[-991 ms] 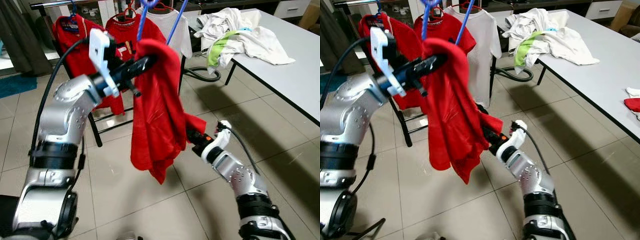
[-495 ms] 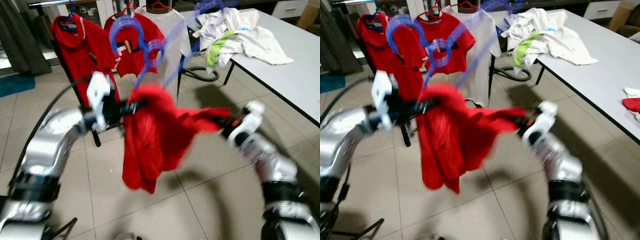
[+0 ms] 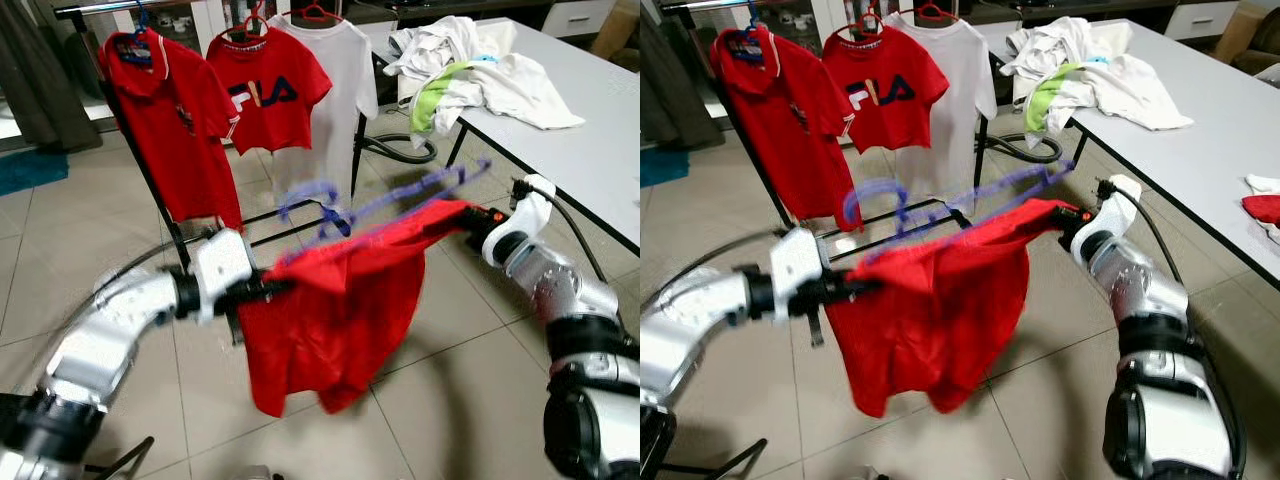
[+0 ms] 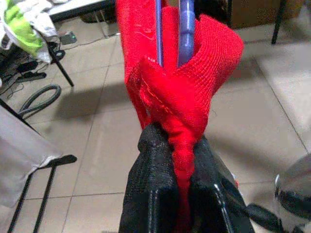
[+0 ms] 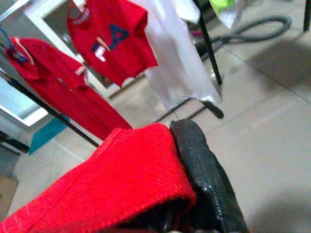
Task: Hang hanger
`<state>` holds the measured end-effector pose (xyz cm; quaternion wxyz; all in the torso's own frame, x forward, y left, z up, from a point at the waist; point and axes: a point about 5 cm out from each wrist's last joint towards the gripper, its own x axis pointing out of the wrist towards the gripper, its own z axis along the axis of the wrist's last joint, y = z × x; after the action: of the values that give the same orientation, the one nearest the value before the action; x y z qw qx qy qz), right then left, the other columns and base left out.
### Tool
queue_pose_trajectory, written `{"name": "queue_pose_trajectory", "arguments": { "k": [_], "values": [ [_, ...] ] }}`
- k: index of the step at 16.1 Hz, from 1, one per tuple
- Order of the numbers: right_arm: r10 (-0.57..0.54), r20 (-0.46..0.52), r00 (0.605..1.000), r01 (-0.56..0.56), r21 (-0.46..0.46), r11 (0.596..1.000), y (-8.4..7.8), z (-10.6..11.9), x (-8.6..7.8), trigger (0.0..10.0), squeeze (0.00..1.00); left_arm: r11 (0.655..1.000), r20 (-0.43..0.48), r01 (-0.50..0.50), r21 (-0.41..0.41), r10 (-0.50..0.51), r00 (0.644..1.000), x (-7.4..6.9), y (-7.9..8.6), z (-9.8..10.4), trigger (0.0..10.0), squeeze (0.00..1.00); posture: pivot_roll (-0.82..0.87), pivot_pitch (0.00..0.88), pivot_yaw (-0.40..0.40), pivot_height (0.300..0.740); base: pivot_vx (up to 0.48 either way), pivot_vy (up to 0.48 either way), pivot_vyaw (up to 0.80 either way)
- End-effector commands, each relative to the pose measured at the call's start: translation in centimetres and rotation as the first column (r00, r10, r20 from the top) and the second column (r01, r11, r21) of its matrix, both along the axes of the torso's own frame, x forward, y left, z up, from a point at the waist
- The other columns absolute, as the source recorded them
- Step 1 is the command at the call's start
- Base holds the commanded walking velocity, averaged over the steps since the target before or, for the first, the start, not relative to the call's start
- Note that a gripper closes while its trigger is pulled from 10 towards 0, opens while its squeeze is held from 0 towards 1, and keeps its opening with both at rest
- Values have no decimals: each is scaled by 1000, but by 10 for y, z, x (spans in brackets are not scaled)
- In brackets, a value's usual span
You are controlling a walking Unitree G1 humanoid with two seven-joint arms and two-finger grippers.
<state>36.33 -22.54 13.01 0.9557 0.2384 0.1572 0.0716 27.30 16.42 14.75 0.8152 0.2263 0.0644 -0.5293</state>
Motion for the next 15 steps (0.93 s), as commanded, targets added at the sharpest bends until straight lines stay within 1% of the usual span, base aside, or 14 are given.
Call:
{"name": "queue_pose_trajectory", "arguments": {
  "k": [1, 2, 3, 4, 5, 6, 7, 9, 10, 11, 12, 14, 15],
  "values": [
    [-132, 56, 990, 135, -56, 989, -34, 17, 1, 0, 0, 997, -1, -27, 73, 27, 1000, -4, 14, -4, 0, 0, 32, 0, -11, 740, 0, 0, 0],
    [-150, 61, 987, 154, -56, 987, -38, 21, 3, 0, 0, 992, -17, -19, 124, 21, 1000, -9, 15, -13, 0, 0, 35, 0, -15, 740, 0, 0, 0],
    [-163, 72, 984, 167, -47, 985, -40, 27, 6, 0, 0, 982, -24, -31, 186, 36, 999, -13, 18, -22, 0, 0, 36, 0, -19, 740, 0, 0, 0],
    [-167, 77, 983, 170, -41, 985, -41, 30, 7, 0, 0, 977, -24, -42, 210, 48, 999, -13, 19, -26, 0, 0, 36, 0, -19, 740, 0, 0, 0],
    [-165, 99, 981, 168, -25, 985, -41, 39, 11, 0, 0, 954, -29, -73, 291, 85, 996, -15, 26, -38, 0, 0, 39, 0, -25, 740, 0, 0, 0],
    [-162, 109, 981, 165, -18, 986, -41, 43, 13, 0, 0, 945, -38, -71, 321, 88, 995, -17, 28, -44, 0, 0, 39, 0, -25, 740, 0, 0, 0],
    [-158, 118, 980, 161, -12, 987, -40, 46, 15, 0, 0, 939, -63, -82, 333, 109, 992, -19, 29, -50, 0, 0, 39, 0, -26, 740, 0, 0, 0],
    [-149, 133, 980, 152, -7, 988, -38, 51, 17, 0, 0, 919, -77, -114, 378, 153, 985, -20, 34, -57, 0, 0, 39, 0, -26, 740, 0, 0, 0],
    [-142, 145, 979, 143, -3, 990, -37, 56, 19, 0, 0, 892, -71, -145, 429, 193, 979, -21, 40, -64, 0, 0, 38, 0, -25, 740, 0, 0, 0],
    [-131, 157, 979, 133, -7, 991, -37, 58, 20, 0, 0, 877, -24, -208, 433, 242, 970, -17, 43, -65, 0, 0, 38, 0, -25, 740, 0, 0, 0],
    [-129, 157, 979, 132, -10, 991, -37, 58, 20, 0, 0, 879, -8, -218, 424, 244, 970, -16, 43, -65, 0, 0, 36, 0, -23, 740, 0, 0, 0],
    [-142, 148, 979, 146, -20, 989, -42, 57, 19, 0, 0, 866, -16, -230, 444, 265, 964, -17, 44, -66, 0, 0, 37, 0, -24, 740, 0, 0, 0],
    [-143, 151, 978, 147, -18, 989, -43, 58, 18, 0, 0, 843, -13, -257, 472, 299, 954, -17, 50, -70, 0, 0, 37, 0, -23, 740, 0, 0, 0]
  ]
}}
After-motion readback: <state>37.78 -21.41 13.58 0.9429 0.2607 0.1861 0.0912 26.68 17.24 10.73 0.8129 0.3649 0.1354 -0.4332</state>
